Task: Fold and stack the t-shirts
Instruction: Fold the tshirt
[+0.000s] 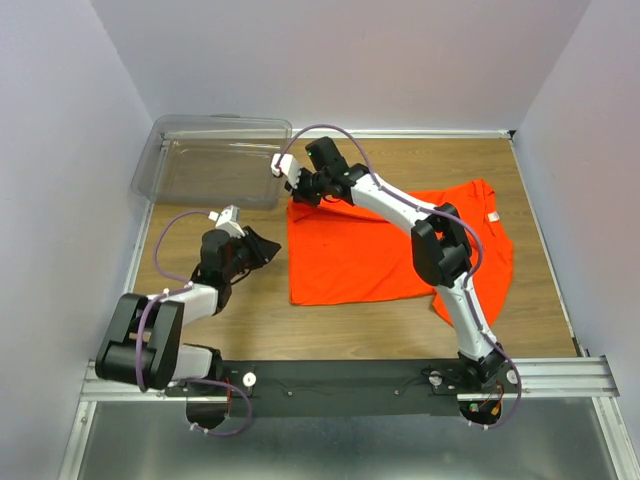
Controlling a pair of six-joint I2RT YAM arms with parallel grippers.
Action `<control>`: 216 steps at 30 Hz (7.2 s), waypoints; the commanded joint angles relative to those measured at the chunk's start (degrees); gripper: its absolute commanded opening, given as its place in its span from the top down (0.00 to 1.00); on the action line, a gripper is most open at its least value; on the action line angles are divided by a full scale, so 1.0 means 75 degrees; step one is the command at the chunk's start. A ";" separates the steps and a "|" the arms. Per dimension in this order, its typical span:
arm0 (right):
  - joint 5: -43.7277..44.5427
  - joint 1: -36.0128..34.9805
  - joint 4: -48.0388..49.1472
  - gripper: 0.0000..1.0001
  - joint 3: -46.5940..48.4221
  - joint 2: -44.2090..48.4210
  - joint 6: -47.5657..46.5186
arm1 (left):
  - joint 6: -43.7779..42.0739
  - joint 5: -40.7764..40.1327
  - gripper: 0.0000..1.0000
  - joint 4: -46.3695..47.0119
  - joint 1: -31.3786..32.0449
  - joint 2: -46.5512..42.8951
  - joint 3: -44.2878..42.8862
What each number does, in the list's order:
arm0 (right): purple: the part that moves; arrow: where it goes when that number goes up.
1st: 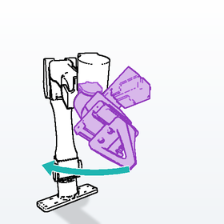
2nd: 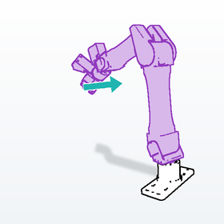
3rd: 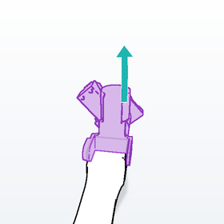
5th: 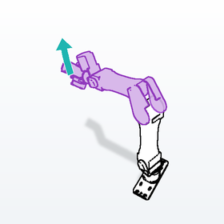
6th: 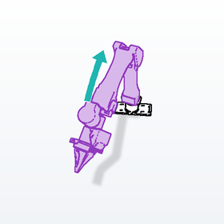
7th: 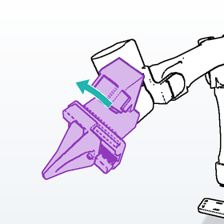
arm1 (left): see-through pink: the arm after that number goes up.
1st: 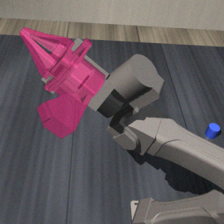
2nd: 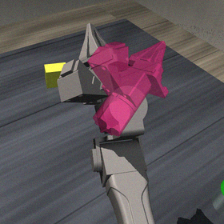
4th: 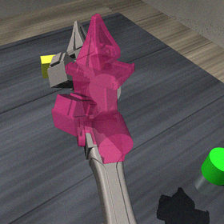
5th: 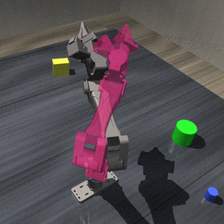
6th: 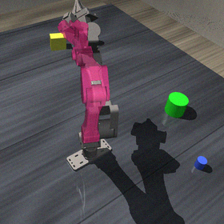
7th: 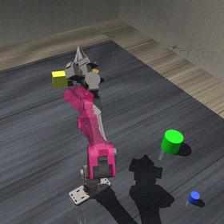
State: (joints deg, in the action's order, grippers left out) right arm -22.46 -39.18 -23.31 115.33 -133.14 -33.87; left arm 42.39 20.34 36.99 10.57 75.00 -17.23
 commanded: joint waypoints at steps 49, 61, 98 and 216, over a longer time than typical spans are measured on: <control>0.1096 0.0220 0.0823 0.99 -0.0295 0.1158 0.1656 | 0.0219 -0.2359 0.80 0.2930 0.1683 0.3910 -0.2296; 0.1119 0.0243 0.0928 0.99 -0.0342 0.1112 0.1867 | 0.0898 -0.3743 0.80 0.3201 0.1907 0.4390 -0.2565; 0.0839 0.0325 0.1069 0.99 -0.0482 0.1381 0.2277 | 0.1942 -0.4692 0.86 0.0236 0.1872 0.4988 -0.4780; -0.0357 -0.0073 0.1104 0.99 -0.1385 0.0725 0.2523 | 0.0453 -0.4716 0.56 -0.4007 0.1134 -0.6836 0.0727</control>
State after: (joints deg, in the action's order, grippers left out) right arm -23.07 -38.81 -15.49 106.02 -130.37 -14.02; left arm 45.32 -15.79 7.11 19.49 24.36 -12.67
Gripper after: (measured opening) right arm 0.006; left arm 0.436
